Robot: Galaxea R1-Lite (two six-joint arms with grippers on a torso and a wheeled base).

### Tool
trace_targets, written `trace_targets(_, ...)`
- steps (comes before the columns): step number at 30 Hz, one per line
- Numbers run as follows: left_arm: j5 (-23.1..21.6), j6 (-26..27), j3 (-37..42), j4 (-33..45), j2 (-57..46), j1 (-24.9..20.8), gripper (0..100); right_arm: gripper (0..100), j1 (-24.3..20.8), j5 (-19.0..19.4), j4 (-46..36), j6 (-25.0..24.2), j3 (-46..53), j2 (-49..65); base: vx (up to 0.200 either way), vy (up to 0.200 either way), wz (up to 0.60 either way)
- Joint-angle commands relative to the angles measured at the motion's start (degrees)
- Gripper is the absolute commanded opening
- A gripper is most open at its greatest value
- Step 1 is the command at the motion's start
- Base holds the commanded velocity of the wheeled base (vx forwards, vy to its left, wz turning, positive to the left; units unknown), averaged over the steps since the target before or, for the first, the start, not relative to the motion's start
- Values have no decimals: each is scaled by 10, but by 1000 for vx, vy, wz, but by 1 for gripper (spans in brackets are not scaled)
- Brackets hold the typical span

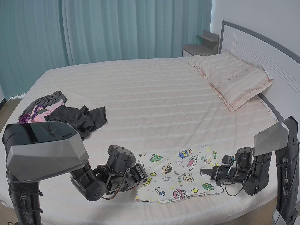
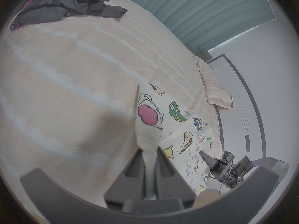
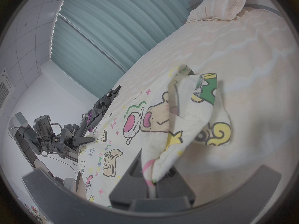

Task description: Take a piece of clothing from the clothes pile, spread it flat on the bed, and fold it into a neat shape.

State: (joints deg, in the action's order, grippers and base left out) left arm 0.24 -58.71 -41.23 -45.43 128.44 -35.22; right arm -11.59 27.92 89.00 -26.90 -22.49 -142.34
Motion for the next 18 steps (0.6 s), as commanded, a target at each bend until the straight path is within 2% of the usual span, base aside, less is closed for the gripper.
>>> trace_targets(1,0,0,2,0,1,-3,0,0,0,-1,8,0,-1,0,0,0,0)
trace_targets(4,0,-1,2,0,1,-5,0,0,0,-1,9,0,-1,1,0,0,0)
trace_targets(13,2,-1,3,1,1,-10,0,0,1,-1,8,-1,-1,6,-200,0,0)
trace_targets(18,3,1,4,2,1,-10,0,0,1,-1,9,-1,-1,6,0,0,0)
